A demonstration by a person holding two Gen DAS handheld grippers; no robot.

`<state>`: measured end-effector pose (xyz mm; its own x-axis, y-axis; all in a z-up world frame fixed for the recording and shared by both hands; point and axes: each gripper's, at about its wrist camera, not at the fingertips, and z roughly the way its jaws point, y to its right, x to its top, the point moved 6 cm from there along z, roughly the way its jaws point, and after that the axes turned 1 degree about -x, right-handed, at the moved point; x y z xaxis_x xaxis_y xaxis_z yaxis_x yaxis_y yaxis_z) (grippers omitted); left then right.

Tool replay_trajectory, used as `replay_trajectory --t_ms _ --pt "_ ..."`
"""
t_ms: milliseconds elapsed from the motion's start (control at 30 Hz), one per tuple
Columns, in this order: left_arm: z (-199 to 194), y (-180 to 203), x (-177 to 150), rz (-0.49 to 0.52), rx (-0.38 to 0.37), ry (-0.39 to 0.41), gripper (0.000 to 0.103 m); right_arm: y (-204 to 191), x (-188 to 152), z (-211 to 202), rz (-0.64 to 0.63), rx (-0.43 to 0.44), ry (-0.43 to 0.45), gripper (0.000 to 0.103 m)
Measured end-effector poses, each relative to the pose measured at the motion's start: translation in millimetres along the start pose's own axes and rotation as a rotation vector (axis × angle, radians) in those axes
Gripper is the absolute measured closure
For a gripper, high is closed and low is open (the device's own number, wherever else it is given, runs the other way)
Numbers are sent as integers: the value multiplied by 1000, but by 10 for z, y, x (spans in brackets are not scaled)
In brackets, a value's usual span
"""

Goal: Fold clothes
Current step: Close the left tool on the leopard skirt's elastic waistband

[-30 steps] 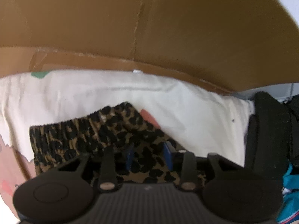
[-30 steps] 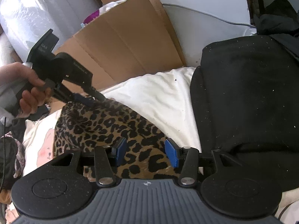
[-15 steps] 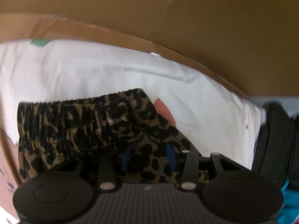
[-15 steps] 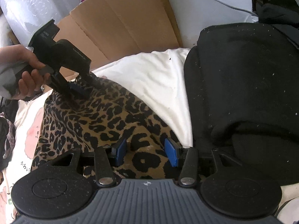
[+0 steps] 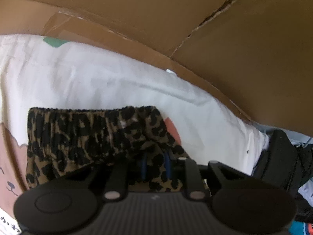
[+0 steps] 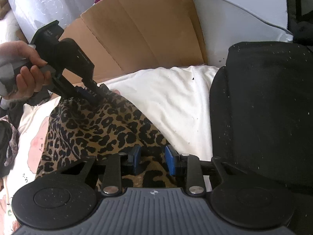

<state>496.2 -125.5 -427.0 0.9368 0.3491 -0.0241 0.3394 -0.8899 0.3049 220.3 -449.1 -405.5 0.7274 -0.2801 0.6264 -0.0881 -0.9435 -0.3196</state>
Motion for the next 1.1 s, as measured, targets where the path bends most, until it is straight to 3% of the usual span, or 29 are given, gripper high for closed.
replay_trajectory --t_ms 200,367,467,500,533,667,733,1000,1100 --pt "156 0 21 -39 17 -7 78 14 -16 68 -16 -4 -20 68" --pt "195 124 38 8 83 -18 75 -32 -63 143 -45 1 -53 66" --pt "241 286 33 59 89 -33 43 -55 -74 176 -62 0 -64 63" --pt "271 358 26 83 81 -41 27 -64 -77 181 -68 2 -66 61" --pt "300 420 16 106 87 -45 23 -71 -80 183 -76 4 -68 59" --pt "336 548 -33 122 201 -4 28 -87 -109 152 -103 12 -66 55" --pt "320 561 -35 121 224 4 33 -68 -126 135 -103 17 -60 56" --pt "90 426 20 97 157 -18 52 -80 -99 121 -105 24 -39 58" --pt "-21 417 47 100 142 -5 54 -128 -62 156 -122 33 -36 59"
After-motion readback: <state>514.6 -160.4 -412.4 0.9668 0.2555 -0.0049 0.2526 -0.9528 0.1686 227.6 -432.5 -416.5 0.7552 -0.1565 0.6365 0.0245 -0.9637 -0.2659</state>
